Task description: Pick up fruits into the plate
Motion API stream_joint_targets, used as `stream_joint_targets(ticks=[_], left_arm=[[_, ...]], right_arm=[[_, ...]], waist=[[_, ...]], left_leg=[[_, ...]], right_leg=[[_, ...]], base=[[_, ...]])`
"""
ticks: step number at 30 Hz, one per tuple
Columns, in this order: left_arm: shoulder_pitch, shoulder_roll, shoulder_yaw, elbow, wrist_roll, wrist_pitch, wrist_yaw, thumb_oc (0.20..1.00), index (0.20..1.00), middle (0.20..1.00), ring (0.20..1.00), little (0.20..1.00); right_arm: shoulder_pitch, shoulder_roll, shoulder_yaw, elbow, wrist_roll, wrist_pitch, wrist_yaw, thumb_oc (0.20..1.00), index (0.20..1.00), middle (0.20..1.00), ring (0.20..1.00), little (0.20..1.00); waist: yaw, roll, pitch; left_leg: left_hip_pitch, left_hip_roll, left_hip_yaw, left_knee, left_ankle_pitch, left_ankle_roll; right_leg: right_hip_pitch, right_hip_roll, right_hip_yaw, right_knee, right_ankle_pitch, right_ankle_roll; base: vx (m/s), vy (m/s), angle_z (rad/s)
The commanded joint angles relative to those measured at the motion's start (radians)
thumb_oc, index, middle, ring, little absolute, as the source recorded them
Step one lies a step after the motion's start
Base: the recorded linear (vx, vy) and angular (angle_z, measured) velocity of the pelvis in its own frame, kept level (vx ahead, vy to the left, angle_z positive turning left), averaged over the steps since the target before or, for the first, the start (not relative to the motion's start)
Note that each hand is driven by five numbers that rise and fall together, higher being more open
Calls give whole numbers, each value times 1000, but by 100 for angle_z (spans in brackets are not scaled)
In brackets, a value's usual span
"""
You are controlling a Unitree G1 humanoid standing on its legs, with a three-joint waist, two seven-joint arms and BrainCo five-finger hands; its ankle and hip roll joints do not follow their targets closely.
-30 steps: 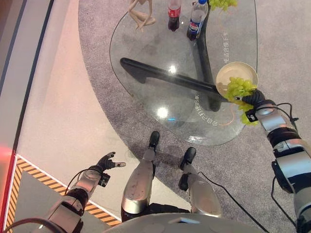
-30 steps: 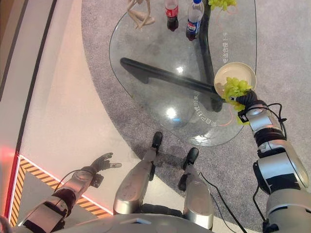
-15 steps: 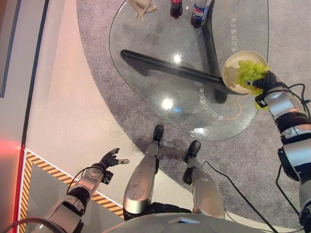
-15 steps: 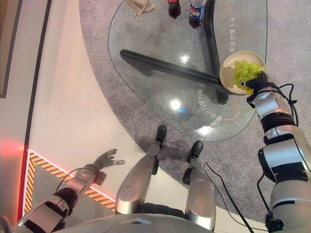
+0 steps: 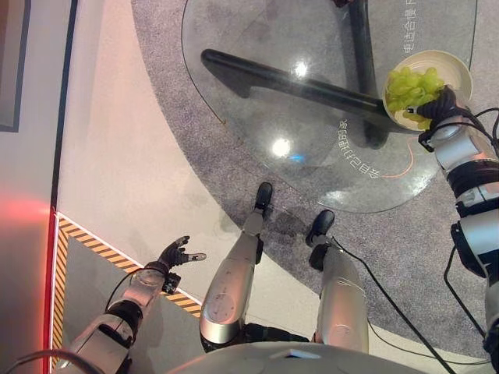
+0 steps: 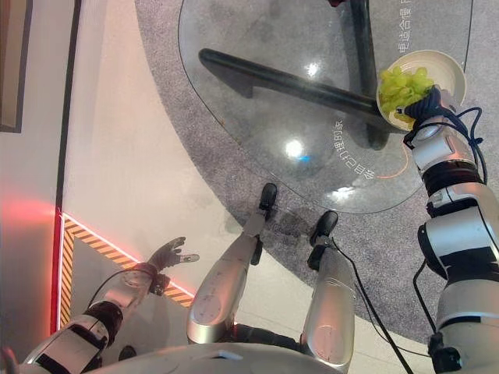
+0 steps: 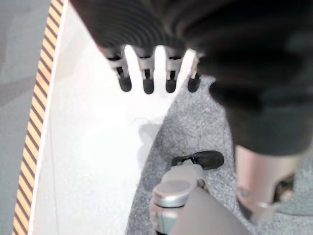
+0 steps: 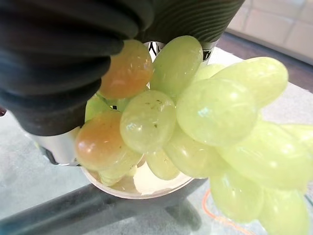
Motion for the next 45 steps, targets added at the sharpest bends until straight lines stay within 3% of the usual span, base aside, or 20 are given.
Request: stream_joint_targets(ticks=[1,5,7,8,9,14,33,40,45], left_arm=[[80,9,-14,-23,-20,-10,9,1000,1000,1000,1000,1000],[92,9,-14,-38,-20,-9,8,1000,1000,1000,1000,1000],[98,9,-15,-42,-22,-10,5,1000,1000,1000,1000,1000],[98,9,-15,-42,-22,-10,5,1000,1000,1000,1000,1000],[101,10,-15,-43,-25,-14,5,1000,1000,1000,1000,1000],[102,13,-21,-51,-28,-13,6,1000,1000,1000,1000,1000],[96,12,-27,-38,-32,-25,-3,1000,1000,1000,1000,1000],[95,5,5,-5,-23,-37,-15,1000,1000,1000,1000,1000],[89,-5,39,36,-17,-33,-32,1000,1000,1000,1000,1000]], right_arm=[[-77,-124,100,-34,-53,7,-63,200,200,200,200,200],[-92,-125,114,-42,-89,27,-87,216,216,216,216,216],[-101,-127,121,-42,-107,45,-108,818,818,818,818,818],[-101,-127,121,-42,-109,46,-109,944,944,944,944,944],[-104,-128,123,-40,-117,52,-116,1000,1000,1000,1000,1000],[-114,-126,133,-19,-119,71,-149,1000,1000,1000,1000,1000],[-121,-108,133,45,-104,30,-258,1000,1000,1000,1000,1000],[-12,-80,45,-42,-7,-19,-310,1000,1000,1000,1000,1000],[168,-27,-77,-139,91,-93,-300,1000,1000,1000,1000,1000]], waist=[[-11,29,-20],[-9,40,-20],[-9,45,-20],[-9,45,-20],[-9,46,-20],[-7,48,-20],[-13,40,-20],[-38,1,-20],[-68,-40,-20]], left_leg=[[-32,-33,73,168,-202,51],[-53,-35,80,189,-205,51],[-63,-37,82,197,-207,53],[-63,-38,82,198,-207,53],[-69,-39,83,202,-207,53],[-81,-40,87,209,-208,56],[-52,-32,90,196,-209,59],[34,-19,106,164,-220,60],[142,-6,133,138,-240,60]], right_leg=[[-18,47,31,-49,19,-18],[-41,41,36,-22,10,-19],[-56,39,42,-5,6,-18],[-57,39,43,-5,6,-18],[-64,38,45,-1,6,-17],[-80,38,50,10,4,-17],[-54,54,57,-6,7,-18],[29,70,67,-58,19,-16],[137,76,85,-106,28,-7]], base=[[5,7,4],[10,7,1],[0,0,0],[11,7,-5],[4,4,-5],[1,0,-1],[-2,1,0],[-38,35,-1],[-10,67,-11]])
